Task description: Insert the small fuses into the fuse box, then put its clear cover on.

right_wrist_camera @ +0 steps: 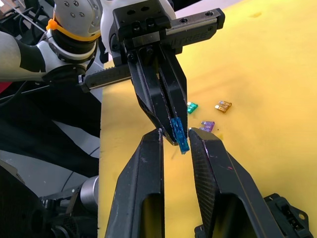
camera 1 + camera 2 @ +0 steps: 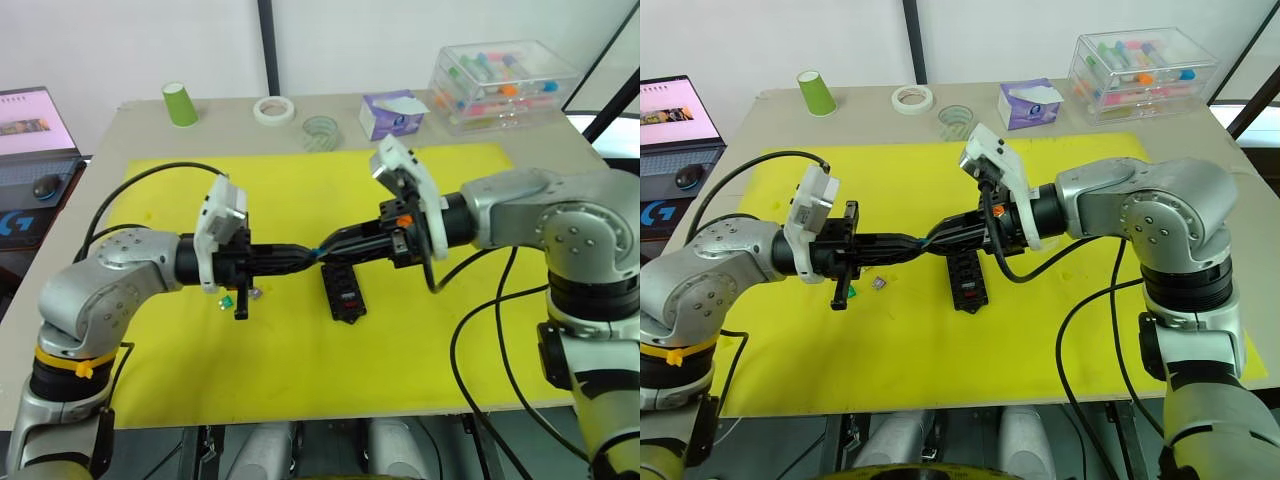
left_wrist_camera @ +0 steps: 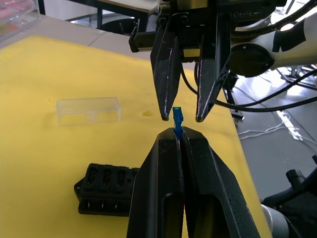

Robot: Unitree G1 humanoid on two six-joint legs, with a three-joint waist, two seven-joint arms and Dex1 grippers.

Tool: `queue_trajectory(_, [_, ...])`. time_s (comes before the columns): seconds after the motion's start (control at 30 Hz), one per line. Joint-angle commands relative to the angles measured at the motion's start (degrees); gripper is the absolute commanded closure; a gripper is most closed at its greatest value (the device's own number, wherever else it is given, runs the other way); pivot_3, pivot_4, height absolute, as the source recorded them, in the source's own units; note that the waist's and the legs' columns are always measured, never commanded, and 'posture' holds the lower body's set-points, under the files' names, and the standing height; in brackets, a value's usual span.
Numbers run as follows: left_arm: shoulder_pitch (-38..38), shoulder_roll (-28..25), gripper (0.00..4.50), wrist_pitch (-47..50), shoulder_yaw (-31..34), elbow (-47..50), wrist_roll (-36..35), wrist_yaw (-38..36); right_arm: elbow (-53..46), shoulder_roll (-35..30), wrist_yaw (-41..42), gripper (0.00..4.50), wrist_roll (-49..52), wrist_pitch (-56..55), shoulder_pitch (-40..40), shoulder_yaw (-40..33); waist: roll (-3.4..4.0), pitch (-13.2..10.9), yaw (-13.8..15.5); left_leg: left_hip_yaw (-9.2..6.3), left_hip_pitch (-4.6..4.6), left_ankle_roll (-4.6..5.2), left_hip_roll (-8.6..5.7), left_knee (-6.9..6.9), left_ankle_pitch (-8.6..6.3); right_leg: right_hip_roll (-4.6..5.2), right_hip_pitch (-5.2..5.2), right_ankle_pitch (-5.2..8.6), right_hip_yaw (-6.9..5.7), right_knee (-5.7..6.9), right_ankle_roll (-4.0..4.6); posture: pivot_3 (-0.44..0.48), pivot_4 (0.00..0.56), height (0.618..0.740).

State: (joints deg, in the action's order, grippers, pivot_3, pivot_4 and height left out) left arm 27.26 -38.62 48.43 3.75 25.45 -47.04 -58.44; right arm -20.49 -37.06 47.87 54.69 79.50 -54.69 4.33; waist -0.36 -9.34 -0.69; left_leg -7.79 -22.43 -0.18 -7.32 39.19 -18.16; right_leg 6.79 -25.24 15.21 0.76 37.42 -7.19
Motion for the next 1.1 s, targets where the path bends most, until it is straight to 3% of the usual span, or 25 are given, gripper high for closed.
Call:
queue_trajectory(0.03, [0.47,-0.82,4.50,-0.60,0.68,1.24,-1.38,0.11,-0.71,-0.41,0.43,3.67,0.19,-1.06,-1.76,-0.08,0.00,0.00,0.00,0.00,0.00,0.00,0.00,0.00,0.00,0.00,0.00,0.00,0.00,0.00,0.00,0.000,0.150,0.740])
queue_trajectory(0.57, [0.55,-1.67,4.50,-0.28,1.05,1.86,-2.57,0.78,-1.16,-1.37,1.29,3.67,-0.39,-2.49,-1.48,1.02,0.00,0.00,0.01,0.00,0.00,0.00,0.00,0.00,0.00,0.00,0.00,0.00,0.00,0.00,0.00,0.000,0.150,0.740])
queue_trajectory(0.7, [1.02,-1.80,4.50,-0.91,0.29,0.89,-2.14,0.79,-1.17,-1.50,1.50,4.49,-0.51,-2.71,-1.48,1.13,0.00,0.00,0.01,0.00,0.00,0.00,0.00,0.00,0.00,0.00,0.00,0.00,0.00,0.00,0.00,0.000,0.150,0.740])
queue_trajectory(0.97, [1.03,-2.01,4.50,-1.06,-0.44,1.13,-1.96,1.17,-1.66,-2.43,1.82,4.49,-0.78,-3.20,-1.20,1.65,0.00,0.00,0.01,0.00,0.00,0.00,0.00,0.00,0.00,0.00,0.00,0.00,0.00,0.00,0.00,0.000,0.150,0.740])
queue_trajectory(1.1, [2.05,-4.71,4.50,0.51,-3.48,0.19,1.32,1.47,-2.12,-3.43,2.24,4.49,-1.52,-3.84,-1.37,2.55,-0.01,0.00,0.04,0.00,0.00,0.00,0.00,0.00,0.00,0.00,0.00,0.00,0.00,0.00,0.00,0.000,0.150,0.740])
